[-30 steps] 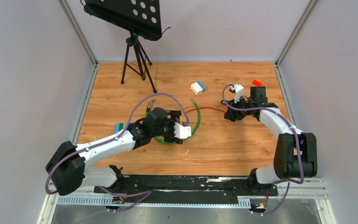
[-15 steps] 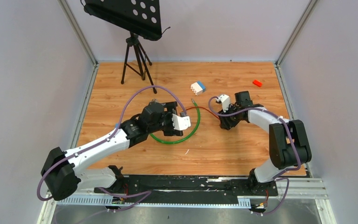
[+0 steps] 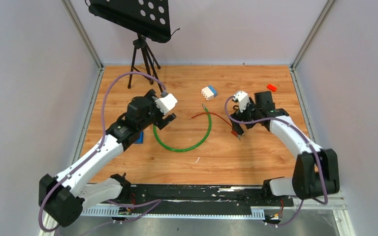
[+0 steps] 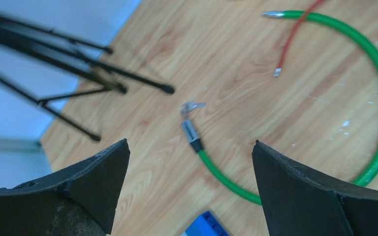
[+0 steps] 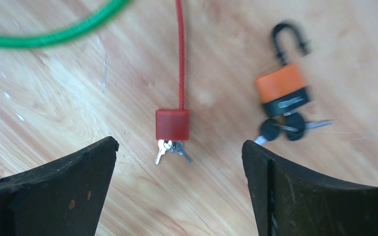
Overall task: Unlock with the key
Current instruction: Reset both arms
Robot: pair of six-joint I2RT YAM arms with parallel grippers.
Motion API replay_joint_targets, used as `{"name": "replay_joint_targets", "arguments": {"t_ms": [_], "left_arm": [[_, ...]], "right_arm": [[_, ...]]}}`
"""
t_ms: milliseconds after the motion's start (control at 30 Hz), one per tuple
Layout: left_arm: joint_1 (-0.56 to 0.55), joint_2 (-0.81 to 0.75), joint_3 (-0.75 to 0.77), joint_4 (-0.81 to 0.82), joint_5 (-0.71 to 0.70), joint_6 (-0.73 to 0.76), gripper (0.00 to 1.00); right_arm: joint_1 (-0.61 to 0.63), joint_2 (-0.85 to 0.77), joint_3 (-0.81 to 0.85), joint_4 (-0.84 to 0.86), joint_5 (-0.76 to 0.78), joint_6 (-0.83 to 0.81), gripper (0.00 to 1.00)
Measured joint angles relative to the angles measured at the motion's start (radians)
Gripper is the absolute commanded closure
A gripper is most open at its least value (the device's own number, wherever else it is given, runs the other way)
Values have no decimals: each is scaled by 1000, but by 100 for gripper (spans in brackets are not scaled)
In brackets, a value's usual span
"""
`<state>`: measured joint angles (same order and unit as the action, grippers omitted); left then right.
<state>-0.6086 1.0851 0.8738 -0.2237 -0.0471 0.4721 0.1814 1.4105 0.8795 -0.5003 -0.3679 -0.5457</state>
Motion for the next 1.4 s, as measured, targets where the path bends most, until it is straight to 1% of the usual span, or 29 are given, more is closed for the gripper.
{"name": "replay_joint_targets", "arguments": {"t_ms": [133,233,367,433,533,667,767,967,1067,1400], "left_arm": [[132,-137,-69,9,-16,-82,0],[209,-200,-104,16,-19,-135,0],[338,-252,-130,23,-2,-215,0],[426,-282,-137,36,7,-270,0],[502,-351,-148,53,4,-329,0],[511,-439,-149,56,21,-369,0],[511,-485,-149,48,48,-387,0],[512,-565,-191,31,104,-394,0],[512,-570,-191,15,127,-386,0],[512,-574,-191,-46,172,-347,0]], "right_arm": [[-3,-179,64,-10,10,53,0],[-11,-267,92,-11,24,99,0],[-26,-344,113,-23,70,177,0],[-34,-383,112,-35,103,217,0],[-39,-464,85,-26,146,264,0],[-40,-597,5,-5,196,307,0],[-41,-678,-38,-4,203,317,0],[-56,-822,-71,6,198,317,0],[-61,-846,-68,19,204,318,0],[-61,-837,-68,23,230,315,0]]}}
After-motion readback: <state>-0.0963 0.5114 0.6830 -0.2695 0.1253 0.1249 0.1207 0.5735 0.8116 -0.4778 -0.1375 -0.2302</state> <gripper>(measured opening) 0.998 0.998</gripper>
